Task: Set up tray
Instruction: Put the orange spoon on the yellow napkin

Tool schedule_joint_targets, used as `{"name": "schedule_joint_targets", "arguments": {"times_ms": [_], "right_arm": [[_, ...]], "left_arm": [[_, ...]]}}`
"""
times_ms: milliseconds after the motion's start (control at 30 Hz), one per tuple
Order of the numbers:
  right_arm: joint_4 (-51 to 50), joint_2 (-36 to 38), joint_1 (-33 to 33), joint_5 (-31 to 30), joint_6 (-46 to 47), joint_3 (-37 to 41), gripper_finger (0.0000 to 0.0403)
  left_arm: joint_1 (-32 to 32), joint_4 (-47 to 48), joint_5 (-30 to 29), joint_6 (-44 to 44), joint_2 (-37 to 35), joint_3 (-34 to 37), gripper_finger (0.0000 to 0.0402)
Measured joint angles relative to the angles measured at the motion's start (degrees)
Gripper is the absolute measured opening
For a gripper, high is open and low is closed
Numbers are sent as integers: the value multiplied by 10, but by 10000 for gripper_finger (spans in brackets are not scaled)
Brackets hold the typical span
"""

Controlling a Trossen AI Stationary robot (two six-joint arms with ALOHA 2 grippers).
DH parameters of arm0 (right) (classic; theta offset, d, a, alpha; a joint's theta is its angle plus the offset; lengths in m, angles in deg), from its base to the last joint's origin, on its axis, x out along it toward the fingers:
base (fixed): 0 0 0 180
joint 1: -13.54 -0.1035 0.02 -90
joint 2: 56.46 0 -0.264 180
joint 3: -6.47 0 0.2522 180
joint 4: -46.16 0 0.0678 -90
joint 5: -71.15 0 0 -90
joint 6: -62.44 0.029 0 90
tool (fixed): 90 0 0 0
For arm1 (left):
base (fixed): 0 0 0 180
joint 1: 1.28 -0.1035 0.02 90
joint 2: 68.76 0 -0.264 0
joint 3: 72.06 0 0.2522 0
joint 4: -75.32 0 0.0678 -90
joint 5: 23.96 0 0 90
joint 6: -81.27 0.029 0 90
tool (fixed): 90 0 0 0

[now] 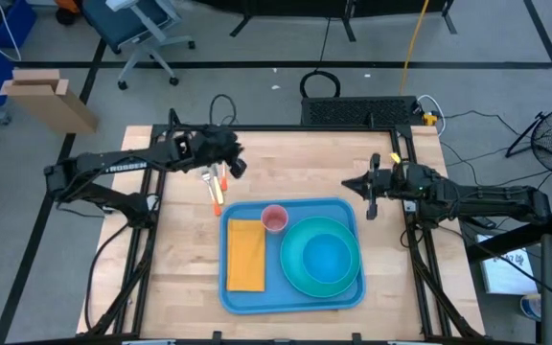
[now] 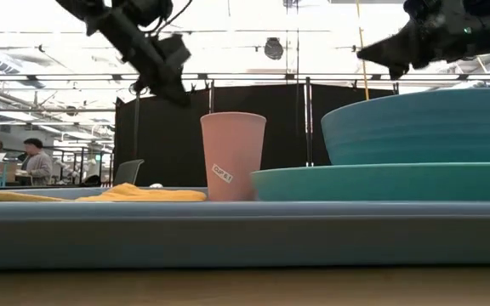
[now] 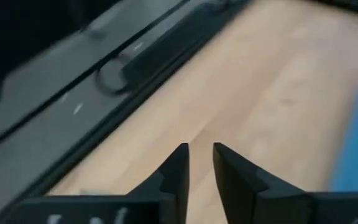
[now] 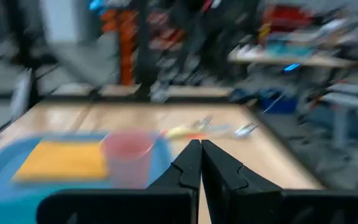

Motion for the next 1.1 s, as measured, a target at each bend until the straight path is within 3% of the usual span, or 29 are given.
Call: {"name": "schedule_joint_targets", "arguments": {"times_ms": [100, 300, 467, 600, 833, 1100], "right_arm": [[16, -4, 1, -34, 25, 0, 4], [50, -37, 2, -31, 6, 0, 1], [62, -62, 2, -27, 1, -3, 1], [68, -73, 1, -15, -4, -10, 1], [66, -89, 1, -16, 1, -10, 1], [66, -90, 0, -15, 23, -10, 1]], "left_arm": [[-21, 62, -23, -55, 8, 6, 50], [-55, 192, -76, -122, 32, 9, 40], [-63, 249, -85, -136, 38, 31, 70], [-69, 229, -72, -104, 38, 43, 103], [-115, 214, 78, -17, 99, -1, 153], [-151, 237, 148, 7, 195, -58, 193]]}}
